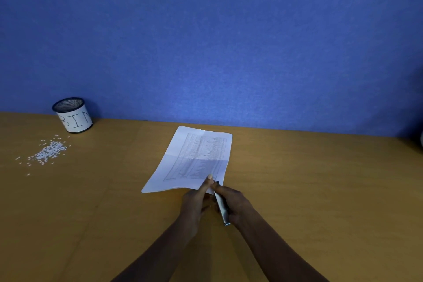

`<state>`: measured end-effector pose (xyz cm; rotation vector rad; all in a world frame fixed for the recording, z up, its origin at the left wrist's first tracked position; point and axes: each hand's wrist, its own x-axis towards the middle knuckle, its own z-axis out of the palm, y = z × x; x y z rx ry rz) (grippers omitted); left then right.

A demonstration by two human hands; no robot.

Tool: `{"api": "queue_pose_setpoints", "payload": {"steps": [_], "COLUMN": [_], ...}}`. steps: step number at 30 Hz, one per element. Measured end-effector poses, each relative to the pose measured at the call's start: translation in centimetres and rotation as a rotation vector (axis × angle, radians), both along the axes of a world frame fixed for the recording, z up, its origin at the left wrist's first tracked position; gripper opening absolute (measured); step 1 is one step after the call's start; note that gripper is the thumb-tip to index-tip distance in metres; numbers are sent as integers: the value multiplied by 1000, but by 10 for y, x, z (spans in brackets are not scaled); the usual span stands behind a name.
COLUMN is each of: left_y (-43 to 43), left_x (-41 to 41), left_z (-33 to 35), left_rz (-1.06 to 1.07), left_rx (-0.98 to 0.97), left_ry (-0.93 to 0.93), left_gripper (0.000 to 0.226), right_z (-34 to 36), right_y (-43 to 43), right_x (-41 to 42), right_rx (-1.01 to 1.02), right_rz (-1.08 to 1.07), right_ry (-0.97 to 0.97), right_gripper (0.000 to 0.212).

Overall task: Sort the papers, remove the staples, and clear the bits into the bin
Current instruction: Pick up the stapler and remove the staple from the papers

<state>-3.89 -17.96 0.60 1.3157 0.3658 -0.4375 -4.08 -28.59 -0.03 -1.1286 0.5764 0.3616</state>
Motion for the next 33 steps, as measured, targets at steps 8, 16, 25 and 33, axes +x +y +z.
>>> {"api": "queue_pose_setpoints", "payload": {"steps": [8, 16, 25, 33], "left_y": [-4, -4, -3, -6], "left_x": [-5, -4, -5, -3], "left_z": [3, 8, 9, 10], "left_rz": [11, 51, 60, 77], "left_rx": [-100, -120, -123, -114], "left_ry": [-43, -49, -63, -73], "left_gripper": [31, 27, 18, 15], "right_z": [0, 3, 1, 6], "right_y": [6, 5, 6, 6], "right_x": [-4, -4, -2, -3], "right_rx": [11, 16, 32, 11], "right_rz": [-30, -41, -45, -70], "right_ry": [-55, -73, -65, -43], "right_gripper": [85, 59, 72, 46]}}
